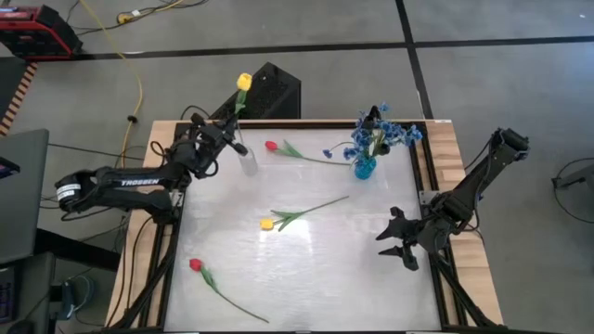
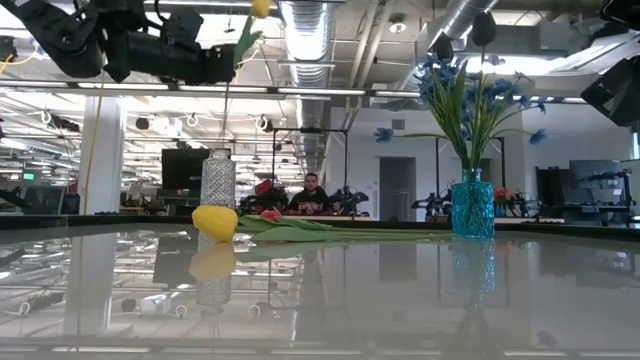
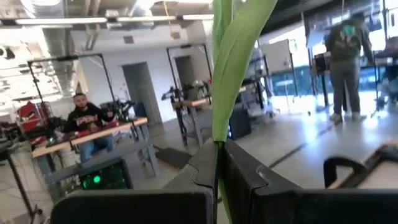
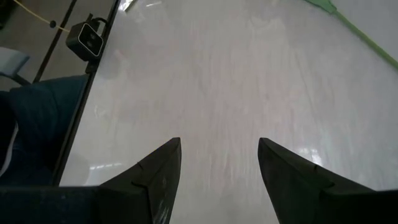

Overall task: Sort flowers into vase by color
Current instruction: Put the bottom yellow flower into the transparent vase

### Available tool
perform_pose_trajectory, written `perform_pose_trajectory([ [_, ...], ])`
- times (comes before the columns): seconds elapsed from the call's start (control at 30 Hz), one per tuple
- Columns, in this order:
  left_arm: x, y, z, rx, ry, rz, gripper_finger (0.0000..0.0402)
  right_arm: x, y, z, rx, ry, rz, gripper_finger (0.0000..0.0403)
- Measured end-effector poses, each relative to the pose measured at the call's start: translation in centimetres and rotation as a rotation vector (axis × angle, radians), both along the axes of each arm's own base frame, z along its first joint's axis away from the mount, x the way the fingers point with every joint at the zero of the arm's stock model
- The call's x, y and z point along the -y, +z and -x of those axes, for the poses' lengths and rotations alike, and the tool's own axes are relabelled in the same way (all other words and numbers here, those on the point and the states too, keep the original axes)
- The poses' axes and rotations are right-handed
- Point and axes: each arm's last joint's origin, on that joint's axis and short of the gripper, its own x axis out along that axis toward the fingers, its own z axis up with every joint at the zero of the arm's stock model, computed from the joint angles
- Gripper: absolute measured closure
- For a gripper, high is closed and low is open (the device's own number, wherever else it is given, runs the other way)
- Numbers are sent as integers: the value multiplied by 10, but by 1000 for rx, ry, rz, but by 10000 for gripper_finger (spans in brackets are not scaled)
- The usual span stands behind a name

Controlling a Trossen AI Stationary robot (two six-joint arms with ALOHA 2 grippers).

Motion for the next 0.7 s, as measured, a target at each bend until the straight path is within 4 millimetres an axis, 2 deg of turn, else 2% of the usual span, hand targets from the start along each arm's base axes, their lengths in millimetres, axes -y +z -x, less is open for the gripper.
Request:
perform_pose_trajectory([
  [0.23, 0, -2, -1, -17, -29, 7, 401, 0, 0, 0, 0, -2, 0, 164],
  [0.7, -6, -30, -15, -128, -86, 145, 401, 4, 0, -3, -1, -28, -2, 164],
])
